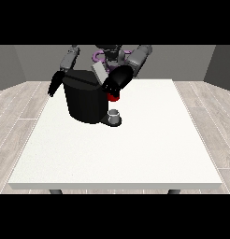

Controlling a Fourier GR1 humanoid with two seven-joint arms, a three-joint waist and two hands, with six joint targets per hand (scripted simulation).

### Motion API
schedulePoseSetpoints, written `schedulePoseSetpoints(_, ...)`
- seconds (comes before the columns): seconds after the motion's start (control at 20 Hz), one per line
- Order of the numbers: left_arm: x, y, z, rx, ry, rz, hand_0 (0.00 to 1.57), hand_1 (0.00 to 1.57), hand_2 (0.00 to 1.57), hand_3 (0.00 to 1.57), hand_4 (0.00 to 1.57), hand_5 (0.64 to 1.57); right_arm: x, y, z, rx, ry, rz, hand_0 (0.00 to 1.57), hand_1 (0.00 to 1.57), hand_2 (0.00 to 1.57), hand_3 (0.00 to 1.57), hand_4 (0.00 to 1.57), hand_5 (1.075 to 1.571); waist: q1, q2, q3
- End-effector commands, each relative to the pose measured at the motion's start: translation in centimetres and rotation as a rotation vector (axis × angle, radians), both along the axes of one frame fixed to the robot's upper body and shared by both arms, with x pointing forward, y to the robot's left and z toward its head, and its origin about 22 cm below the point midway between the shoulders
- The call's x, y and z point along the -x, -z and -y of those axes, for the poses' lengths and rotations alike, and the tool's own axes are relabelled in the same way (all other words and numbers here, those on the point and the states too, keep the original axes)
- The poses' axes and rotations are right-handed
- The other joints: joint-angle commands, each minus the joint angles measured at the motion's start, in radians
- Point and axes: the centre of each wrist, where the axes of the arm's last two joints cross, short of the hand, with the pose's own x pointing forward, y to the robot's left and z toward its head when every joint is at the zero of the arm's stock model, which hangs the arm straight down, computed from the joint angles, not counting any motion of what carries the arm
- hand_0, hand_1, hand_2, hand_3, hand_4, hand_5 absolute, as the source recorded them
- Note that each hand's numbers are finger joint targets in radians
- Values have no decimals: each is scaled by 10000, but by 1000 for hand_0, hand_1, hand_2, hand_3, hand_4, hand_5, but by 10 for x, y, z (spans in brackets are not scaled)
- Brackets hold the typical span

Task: Insert the coffee pod into the coffee machine and close the lid

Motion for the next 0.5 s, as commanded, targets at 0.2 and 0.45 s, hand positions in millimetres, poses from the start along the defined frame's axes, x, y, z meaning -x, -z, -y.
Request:
schedulePoseSetpoints(0.2, 0, 13, -21, -519, -526, 457, 0, 0, 668, 537, 0, 1571, 1, -10, 6, 91, 39, 31, 0, 0, 0, 0, 202, 1571, -105, 110, -33)
schedulePoseSetpoints(0.45, -1, 1, -5, -324, -361, 357, 0, 0, 555, 458, 0, 1571, 0, 2, -9, 0, 331, -199, 0, 0, 0, 0, 0, 1571, 154, -66, -30)
